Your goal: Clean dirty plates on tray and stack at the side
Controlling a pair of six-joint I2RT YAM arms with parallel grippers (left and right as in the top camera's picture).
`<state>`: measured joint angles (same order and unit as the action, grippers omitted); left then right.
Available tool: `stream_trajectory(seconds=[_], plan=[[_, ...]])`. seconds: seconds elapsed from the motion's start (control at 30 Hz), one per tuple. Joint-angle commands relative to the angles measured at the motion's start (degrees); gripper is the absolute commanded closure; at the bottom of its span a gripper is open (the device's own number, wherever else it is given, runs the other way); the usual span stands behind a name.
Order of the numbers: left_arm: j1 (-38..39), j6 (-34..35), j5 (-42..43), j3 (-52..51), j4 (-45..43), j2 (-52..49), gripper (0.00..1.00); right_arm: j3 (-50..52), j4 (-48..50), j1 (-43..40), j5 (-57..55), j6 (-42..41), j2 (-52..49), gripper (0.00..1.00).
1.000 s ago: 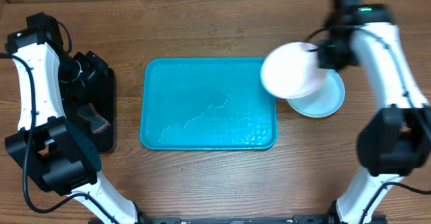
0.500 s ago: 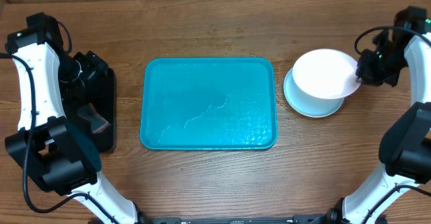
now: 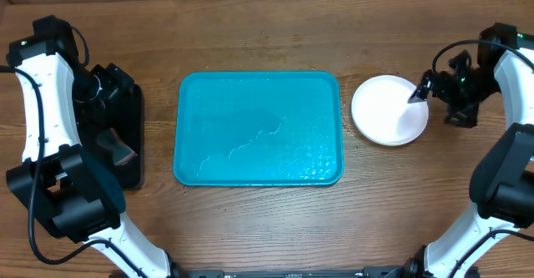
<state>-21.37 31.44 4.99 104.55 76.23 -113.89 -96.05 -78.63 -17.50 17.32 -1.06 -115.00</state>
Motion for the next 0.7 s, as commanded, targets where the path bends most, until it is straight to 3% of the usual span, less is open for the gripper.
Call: stream_trajectory(seconds=[0.0, 0.27, 0.4, 0.47, 0.67], plan=[[0.39, 0.74, 0.57, 0.92, -0.11, 0.76, 0.0, -1.16, -0.85, 1.75, 17.46, 5.73, 4.31, 0.0], [0.39, 0.74, 0.57, 0.92, -0.11, 0.76, 0.0, -1.16, 1.22, 14.91, 23.21, 8.0, 12.63, 0.0], [0.39, 0.74, 0.57, 0.92, -0.11, 0.74, 0.0, -1.16, 4.26, 24.59, 17.73, 7.54, 15.54, 0.0], [0.39, 0.72, 0.57, 0.92, -0.11, 0.76, 0.0, -1.16, 5.6, 28.11, 14.45, 3.52, 17.22, 0.0], [0.39, 0.74, 0.57, 0.92, -0.13, 0.76, 0.0, -1.16, 4.74, 30.18, 11.67, 1.95, 25.31, 0.0]])
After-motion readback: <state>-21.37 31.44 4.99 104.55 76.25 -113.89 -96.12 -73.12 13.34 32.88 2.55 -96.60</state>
